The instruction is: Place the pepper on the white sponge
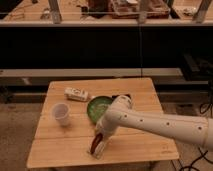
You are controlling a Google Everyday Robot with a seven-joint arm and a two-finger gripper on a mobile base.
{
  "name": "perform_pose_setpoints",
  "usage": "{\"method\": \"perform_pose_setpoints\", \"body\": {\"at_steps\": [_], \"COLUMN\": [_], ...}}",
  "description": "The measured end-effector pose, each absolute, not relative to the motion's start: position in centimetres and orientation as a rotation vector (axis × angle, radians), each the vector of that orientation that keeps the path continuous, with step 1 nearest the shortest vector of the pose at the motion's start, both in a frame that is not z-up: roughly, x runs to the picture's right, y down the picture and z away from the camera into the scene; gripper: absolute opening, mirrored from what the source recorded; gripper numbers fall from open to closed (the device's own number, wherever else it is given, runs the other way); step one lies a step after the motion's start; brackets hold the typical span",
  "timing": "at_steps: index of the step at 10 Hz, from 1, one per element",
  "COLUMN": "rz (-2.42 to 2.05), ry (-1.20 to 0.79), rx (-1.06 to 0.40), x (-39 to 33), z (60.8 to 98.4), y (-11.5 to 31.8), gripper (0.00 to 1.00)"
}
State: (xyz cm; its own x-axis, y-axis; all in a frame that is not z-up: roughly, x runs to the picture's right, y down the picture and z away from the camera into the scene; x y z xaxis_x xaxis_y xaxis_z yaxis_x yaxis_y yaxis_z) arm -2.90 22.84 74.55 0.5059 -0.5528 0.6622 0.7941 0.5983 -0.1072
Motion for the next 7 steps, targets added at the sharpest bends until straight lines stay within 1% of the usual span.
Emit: {"method": "perform_pose_setpoints", "body": {"at_steps": [7], "rz": [-0.849], "ry": [-0.642], "rx": [-0.419], "x": [-2.53], "z": [74.58], "y": [22.70], "gripper": [0.80]}}
